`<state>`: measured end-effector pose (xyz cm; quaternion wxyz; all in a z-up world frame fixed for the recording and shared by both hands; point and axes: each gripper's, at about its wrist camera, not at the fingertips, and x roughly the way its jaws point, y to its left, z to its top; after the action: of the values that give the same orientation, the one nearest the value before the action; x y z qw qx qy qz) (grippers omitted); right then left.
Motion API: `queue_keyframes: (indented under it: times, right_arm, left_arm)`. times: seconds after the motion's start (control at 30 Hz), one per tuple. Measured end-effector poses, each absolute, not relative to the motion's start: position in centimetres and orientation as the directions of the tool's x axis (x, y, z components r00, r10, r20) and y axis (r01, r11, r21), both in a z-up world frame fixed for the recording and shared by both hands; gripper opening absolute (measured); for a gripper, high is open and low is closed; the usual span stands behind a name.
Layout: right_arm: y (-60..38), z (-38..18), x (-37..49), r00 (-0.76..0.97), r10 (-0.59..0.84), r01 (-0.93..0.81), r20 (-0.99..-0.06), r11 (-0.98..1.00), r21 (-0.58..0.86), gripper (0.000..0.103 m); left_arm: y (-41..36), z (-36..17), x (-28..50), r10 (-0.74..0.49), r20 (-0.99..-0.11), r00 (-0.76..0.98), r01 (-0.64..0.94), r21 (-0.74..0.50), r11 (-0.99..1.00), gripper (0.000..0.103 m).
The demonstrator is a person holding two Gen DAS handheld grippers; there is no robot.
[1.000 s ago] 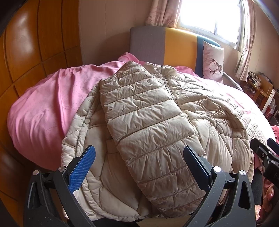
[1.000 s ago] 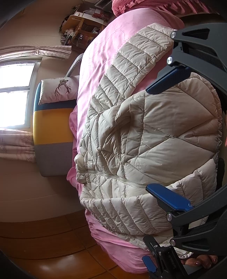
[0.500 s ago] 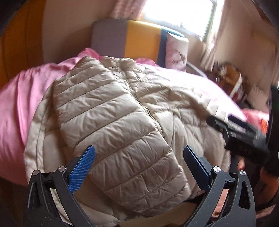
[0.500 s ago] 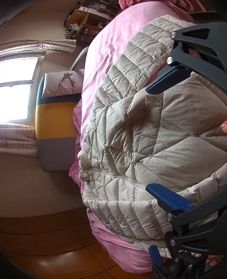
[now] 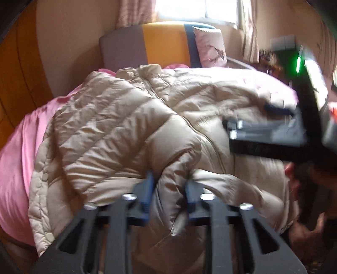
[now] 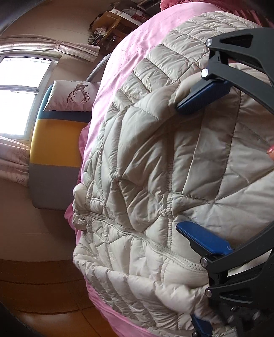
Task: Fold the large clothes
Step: 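Grasp the jacket sleeve cuff with the left gripper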
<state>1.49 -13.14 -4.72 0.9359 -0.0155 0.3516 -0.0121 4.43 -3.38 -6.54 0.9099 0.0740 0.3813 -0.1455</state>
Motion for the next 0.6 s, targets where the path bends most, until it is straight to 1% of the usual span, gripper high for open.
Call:
queue_keyframes:
  times: [0.03,0.13,0.23,0.3,0.47,0.6]
  right_arm:
    - [-13.2,-5.1,1.6,0.749,-0.039,0.014,-0.661,0.999,-0.043,0.101]
    - [-13.1,-5.8,1.6,0.751,-0.041,0.011,-0.659,0.999,-0.050,0.101]
    - [-13.0,-6.2,1.6,0.755,-0.045,0.010,-0.654,0.998,-0.058,0.101]
    - [-12.9,-6.5,1.6,0.757,-0.044,0.010,-0.652,0.998,-0.057,0.101]
    - [-13.2,-6.7,1.6,0.756,-0.032,0.011,-0.654,0.999,-0.035,0.101]
    - [-13.4,-6.9,1.2,0.778,-0.022,0.011,-0.628,1.000,-0.021,0.101]
  left_arm:
    - [-2.3,-5.9,4.6,-0.238,-0.712,0.661,0.312,-0.029,0.950,0.014]
    - [1.1,-3.9,4.9,-0.275,-0.691,0.669,0.271,-0.117,0.955,0.013]
    - [4.8,-1.6,5.1,-0.264,-0.656,0.708,0.213,-0.158,0.964,0.013]
    - [7.9,-0.2,5.4,-0.235,-0.633,0.737,0.156,-0.179,0.971,0.013]
    - [15.4,2.8,7.1,-0.107,-0.590,0.800,0.000,-0.178,0.984,0.013]
    - [20.7,3.5,8.7,-0.018,-0.574,0.819,-0.104,-0.179,0.978,0.013]
